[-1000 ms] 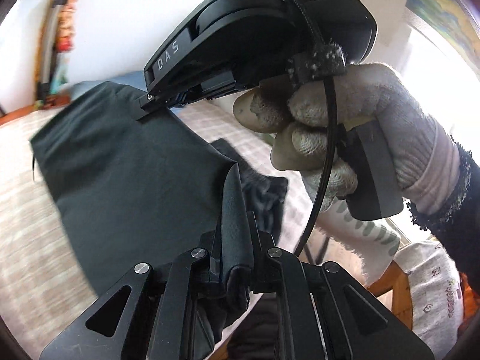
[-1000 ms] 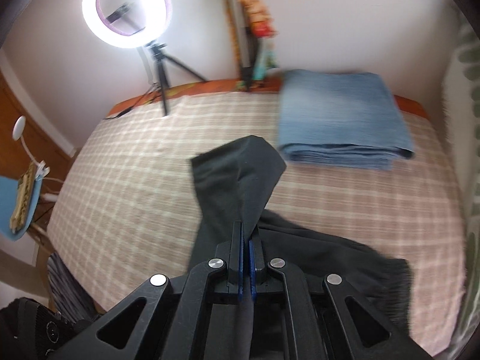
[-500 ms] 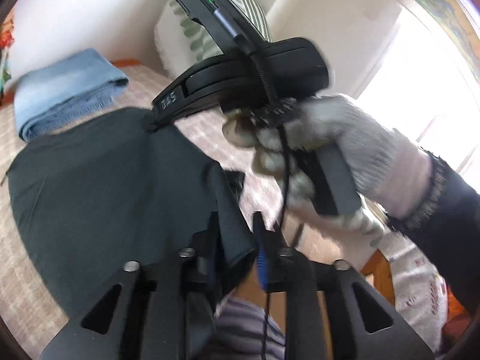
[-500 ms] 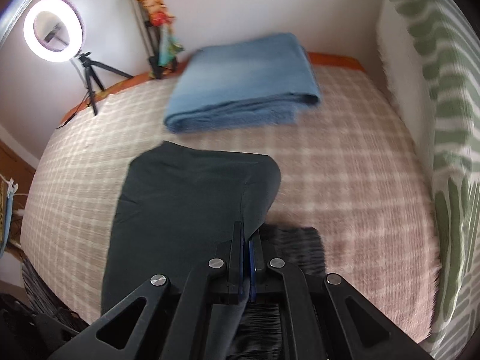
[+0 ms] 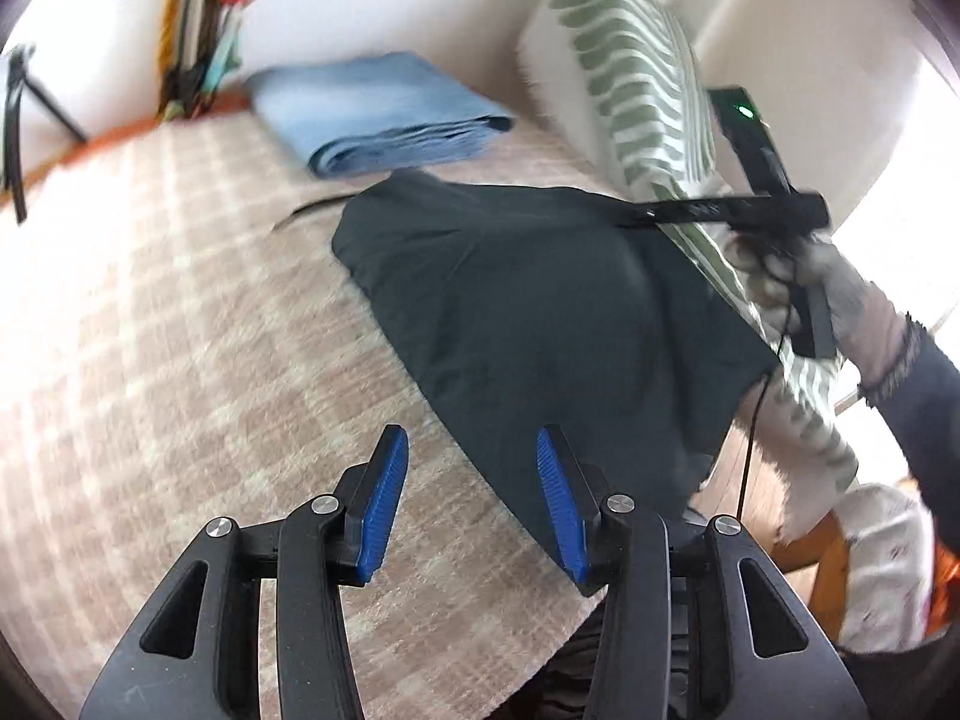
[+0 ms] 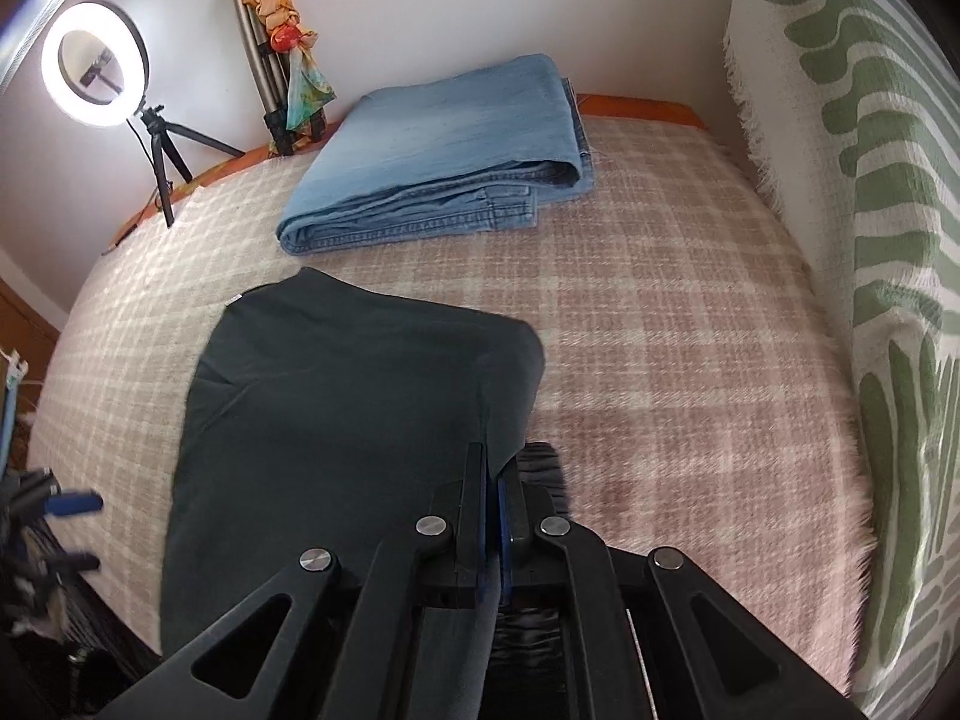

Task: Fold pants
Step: 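Grip the folded trouser bundle with both tools from opposite sides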

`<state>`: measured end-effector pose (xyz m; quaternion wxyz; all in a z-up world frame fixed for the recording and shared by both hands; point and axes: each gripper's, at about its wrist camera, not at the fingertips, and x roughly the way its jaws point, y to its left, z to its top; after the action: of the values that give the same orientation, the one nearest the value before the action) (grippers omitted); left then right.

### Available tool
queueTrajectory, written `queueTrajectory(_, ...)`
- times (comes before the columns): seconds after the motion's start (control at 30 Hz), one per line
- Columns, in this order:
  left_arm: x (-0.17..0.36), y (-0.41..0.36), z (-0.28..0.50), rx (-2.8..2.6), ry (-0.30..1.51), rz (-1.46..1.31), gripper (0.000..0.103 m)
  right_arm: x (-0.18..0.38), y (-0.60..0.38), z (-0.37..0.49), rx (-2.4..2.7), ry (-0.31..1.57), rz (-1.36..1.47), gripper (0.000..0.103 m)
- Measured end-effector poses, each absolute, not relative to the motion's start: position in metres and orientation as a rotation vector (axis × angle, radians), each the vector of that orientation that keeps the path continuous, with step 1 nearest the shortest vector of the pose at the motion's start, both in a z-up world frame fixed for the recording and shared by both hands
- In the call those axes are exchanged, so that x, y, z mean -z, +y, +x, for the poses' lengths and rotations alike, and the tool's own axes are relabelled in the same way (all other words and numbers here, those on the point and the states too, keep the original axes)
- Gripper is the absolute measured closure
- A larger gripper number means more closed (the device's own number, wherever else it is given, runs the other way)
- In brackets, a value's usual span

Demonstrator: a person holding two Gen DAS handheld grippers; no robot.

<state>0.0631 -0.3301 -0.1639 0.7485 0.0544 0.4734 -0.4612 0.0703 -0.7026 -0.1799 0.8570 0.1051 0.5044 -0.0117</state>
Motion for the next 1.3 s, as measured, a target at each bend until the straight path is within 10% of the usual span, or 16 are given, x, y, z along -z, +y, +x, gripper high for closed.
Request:
queueTrajectory(0.03,0.161,-0.334,0.064,1.009,1.043,0.112,0.06,0.18,-0.702,0.07,0.026,1.062,0.216,0.097)
queueTrajectory(0.1,0.164,-0.343,0.061,1.006,1.06,0.093,0.06,0.178,-0.704,0.066,0.039,1.053,0.214,0.063)
queueTrajectory(0.37,0.186,-0.363,0.073,0.968,1.182,-0.027,0.041,0.182,-0.704,0.049,-0.019,1.057,0.218,0.021)
queueTrajectory(1.17,0.21,-0.394,0.099,0.959,1.257,-0.141,0.04,0.244,-0.744,0.045,-0.285,1.079,0.619,0.008)
queueTrajectory(1.3,0.21,-0.397,0.102,0.96,1.251,-0.144,0.04,0.244,-0.737,0.046,-0.306,1.076,0.603,0.02)
